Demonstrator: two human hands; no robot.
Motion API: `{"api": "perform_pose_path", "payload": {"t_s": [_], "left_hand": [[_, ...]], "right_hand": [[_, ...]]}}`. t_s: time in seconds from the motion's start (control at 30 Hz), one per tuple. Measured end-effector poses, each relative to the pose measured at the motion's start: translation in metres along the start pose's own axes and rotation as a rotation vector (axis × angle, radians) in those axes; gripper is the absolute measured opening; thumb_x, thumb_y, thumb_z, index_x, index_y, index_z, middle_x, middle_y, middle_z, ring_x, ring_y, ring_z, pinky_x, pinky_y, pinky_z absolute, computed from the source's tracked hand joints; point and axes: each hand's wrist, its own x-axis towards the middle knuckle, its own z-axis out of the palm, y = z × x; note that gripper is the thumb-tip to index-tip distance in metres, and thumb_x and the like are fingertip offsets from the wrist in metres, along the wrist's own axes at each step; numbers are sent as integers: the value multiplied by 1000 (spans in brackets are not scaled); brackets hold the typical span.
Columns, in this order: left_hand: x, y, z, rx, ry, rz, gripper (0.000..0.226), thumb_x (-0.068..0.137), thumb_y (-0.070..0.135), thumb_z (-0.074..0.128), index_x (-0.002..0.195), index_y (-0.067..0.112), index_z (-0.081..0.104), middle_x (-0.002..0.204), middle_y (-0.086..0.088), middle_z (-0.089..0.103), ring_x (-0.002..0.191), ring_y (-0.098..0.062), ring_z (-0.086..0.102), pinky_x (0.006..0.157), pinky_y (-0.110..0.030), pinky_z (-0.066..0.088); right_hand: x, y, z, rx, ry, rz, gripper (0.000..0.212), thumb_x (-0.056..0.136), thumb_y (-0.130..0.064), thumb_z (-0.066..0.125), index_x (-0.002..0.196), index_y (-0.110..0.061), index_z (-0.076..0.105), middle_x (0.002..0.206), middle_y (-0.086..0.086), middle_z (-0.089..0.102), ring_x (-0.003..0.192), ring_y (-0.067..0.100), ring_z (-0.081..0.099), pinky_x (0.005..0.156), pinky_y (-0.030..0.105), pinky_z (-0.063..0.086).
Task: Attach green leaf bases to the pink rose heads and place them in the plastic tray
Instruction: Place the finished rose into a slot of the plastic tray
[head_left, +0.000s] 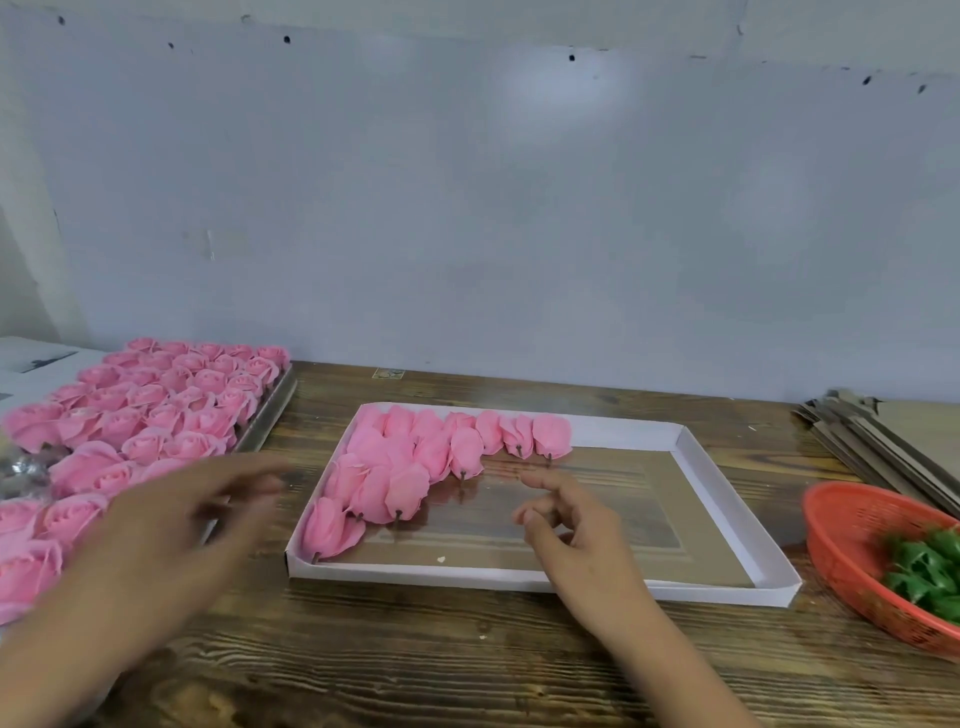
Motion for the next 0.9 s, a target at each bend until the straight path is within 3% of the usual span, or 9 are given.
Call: {"api": "perform_pose_path", "payload": {"t_s": [0.03,0.1,0.27,0.37,0.5,0.6,0.67,0.77,0.9], "left_hand": [[1,18,18,11,-98,40,24,85,39,68,102,56,68,96,33,69,88,9,64,69,-9,52],[-1,40,60,19,-305,112,22,87,40,68,103,55,64,96,35,66,96,17,57,72,-3,47],[-10,54,131,169,-575,297,38,90,57,61,125,41,59,109,29,55,103,11,49,90,-12,39],[-11,50,143,232,-527,342,27,98,49,52,121,37,60,115,20,57,109,-1,51,93,-19,40],[-16,41,141,234,-440,414,24,104,41,43,114,32,62,112,16,59,105,-5,54,91,-23,43],[-20,38,138,254,-419,443,19,100,36,50,106,30,67,104,15,64,98,-8,60,84,-26,49],[-22,37,137,279,-376,485,8,91,31,62,93,29,70,90,15,66,84,-8,64,71,-26,54],[-22,38,137,294,-352,507,9,78,29,76,82,32,69,78,19,64,71,-2,63,59,-18,52],[-23,37,137,281,-339,526,12,76,28,78,80,32,68,77,19,64,72,-2,62,59,-18,52]], "right_hand": [[0,1,0,-5,-2,0,35,93,-9,60,109,-40,59,87,-17,70,81,3,62,70,10,42],[0,1,0,-14,-5,-2,34,93,-9,60,108,-39,60,87,-18,70,81,2,62,70,10,42],[1,4,-2,-29,36,-4,30,92,-8,61,102,-37,62,85,-16,70,77,2,62,68,9,42],[3,7,-4,-43,59,3,30,92,-9,61,100,-38,61,85,-16,69,76,3,62,67,9,41],[5,10,-3,-148,99,36,28,91,-14,60,91,-43,58,77,-14,69,72,3,60,65,6,42],[14,14,-12,-219,168,126,23,90,-15,60,85,-37,56,77,-15,65,70,0,61,61,6,41],[23,18,-19,-239,160,238,16,88,-14,60,86,-30,56,83,-11,64,70,2,62,61,6,43],[41,25,-27,-220,107,417,6,87,-17,60,93,-17,59,92,3,67,82,22,69,79,33,56],[73,31,-22,-314,117,420,10,83,-20,62,78,-14,56,68,1,56,70,21,53,55,26,37]]}}
